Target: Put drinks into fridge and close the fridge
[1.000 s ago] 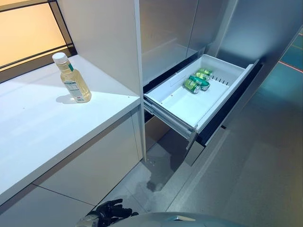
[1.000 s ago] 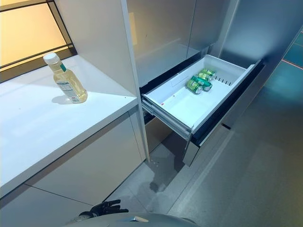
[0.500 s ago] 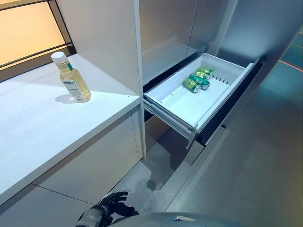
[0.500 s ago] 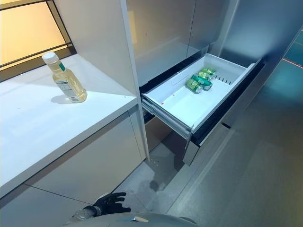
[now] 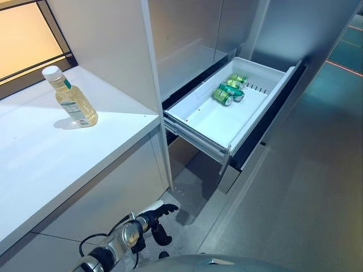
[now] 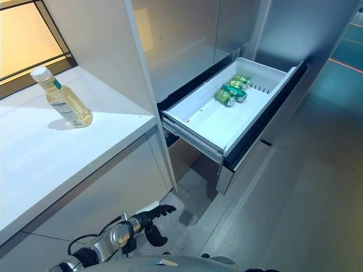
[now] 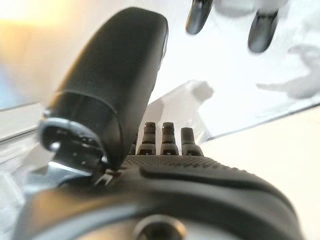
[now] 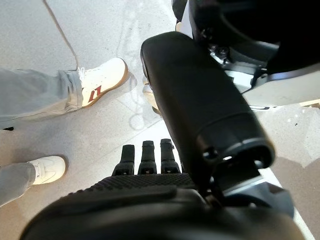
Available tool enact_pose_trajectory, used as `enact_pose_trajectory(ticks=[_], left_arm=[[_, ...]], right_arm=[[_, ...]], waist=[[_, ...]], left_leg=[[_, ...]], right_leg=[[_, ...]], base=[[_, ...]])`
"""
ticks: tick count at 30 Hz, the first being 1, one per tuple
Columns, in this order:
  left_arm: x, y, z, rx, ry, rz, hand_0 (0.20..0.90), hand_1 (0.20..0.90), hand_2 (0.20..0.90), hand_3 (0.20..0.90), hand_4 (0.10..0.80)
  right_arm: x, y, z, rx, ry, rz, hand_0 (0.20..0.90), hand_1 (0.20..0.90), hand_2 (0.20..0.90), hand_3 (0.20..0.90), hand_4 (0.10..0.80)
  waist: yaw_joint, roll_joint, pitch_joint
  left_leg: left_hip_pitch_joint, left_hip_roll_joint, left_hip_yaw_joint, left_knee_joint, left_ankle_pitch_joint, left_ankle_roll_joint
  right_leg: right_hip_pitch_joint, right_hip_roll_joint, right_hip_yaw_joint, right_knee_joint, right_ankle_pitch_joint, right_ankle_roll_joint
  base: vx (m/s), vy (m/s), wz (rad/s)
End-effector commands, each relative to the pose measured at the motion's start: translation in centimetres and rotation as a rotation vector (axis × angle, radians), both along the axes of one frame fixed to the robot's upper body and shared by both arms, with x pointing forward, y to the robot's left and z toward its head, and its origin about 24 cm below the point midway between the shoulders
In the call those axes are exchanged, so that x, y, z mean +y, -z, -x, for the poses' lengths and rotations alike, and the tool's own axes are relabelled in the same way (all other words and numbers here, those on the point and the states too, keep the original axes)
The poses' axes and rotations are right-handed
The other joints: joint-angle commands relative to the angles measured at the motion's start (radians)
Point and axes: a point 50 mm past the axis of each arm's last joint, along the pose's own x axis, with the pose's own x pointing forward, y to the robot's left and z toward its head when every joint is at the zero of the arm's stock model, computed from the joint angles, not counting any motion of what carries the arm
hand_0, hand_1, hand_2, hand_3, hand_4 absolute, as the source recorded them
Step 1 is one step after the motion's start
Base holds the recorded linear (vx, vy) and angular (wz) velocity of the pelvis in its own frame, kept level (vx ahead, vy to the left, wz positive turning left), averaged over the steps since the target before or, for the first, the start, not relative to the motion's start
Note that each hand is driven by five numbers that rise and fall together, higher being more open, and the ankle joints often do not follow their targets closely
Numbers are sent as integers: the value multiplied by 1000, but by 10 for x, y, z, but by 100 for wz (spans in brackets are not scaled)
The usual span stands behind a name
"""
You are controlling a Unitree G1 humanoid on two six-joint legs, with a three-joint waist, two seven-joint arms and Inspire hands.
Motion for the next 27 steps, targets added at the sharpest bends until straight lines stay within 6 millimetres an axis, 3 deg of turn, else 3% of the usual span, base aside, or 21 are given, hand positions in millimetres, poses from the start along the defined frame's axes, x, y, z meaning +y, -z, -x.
enact_pose_trajectory(ticks=[1, 5, 10, 17, 23, 27], left_arm=[[-33, -44, -51, -241, 118, 127, 900, 900, 900, 900, 800], [-43, -60, -47, -303, 181, 235, 900, 900, 900, 900, 800], [-49, -137, -63, -393, 268, 423, 900, 900, 900, 900, 800], [-55, -223, -57, -497, 419, 697, 900, 900, 900, 900, 800], [-63, -270, -48, -534, 518, 992, 900, 900, 900, 900, 800], [-57, -293, -50, -627, 488, 1121, 900, 900, 900, 900, 800]], right_arm=[[2, -8, -47, -143, -36, -21, 900, 900, 900, 900, 800], [3, -9, -51, -159, -18, -17, 900, 900, 900, 900, 800], [1, -10, -51, -179, 22, -5, 900, 900, 900, 900, 800], [6, -7, -41, -180, 53, -5, 900, 900, 900, 900, 800], [9, -5, -37, -189, 53, -10, 900, 900, 900, 900, 800], [10, -5, -35, -193, 52, -16, 900, 900, 900, 900, 800]], waist=[[16, 17, -17], [26, 18, -7], [47, 26, 9], [67, 26, 2], [70, 20, -8], [73, 16, -12]], left_leg=[[18, -1, -27, 12, -124, -4], [14, -2, -29, 11, -124, -3], [6, -7, -55, 13, -118, -2], [-1, -11, -79, 9, -114, 3], [-5, -14, -89, 6, -115, 5], [-4, -16, -94, 6, -117, 5]], right_leg=[[-46, -36, 58, 58, -27, 121], [-47, -36, 52, 56, -28, 117], [-45, -40, 36, 56, -27, 116], [-38, -43, 18, 43, -22, 115], [-37, -42, 20, 36, -18, 113], [-36, -41, 24, 33, -17, 108]], base=[[0, 0, 0], [-45, 0, 0], [-46, 14, 2], [-15, -9, 7], [-12, -11, 11], [0, 0, 0]])
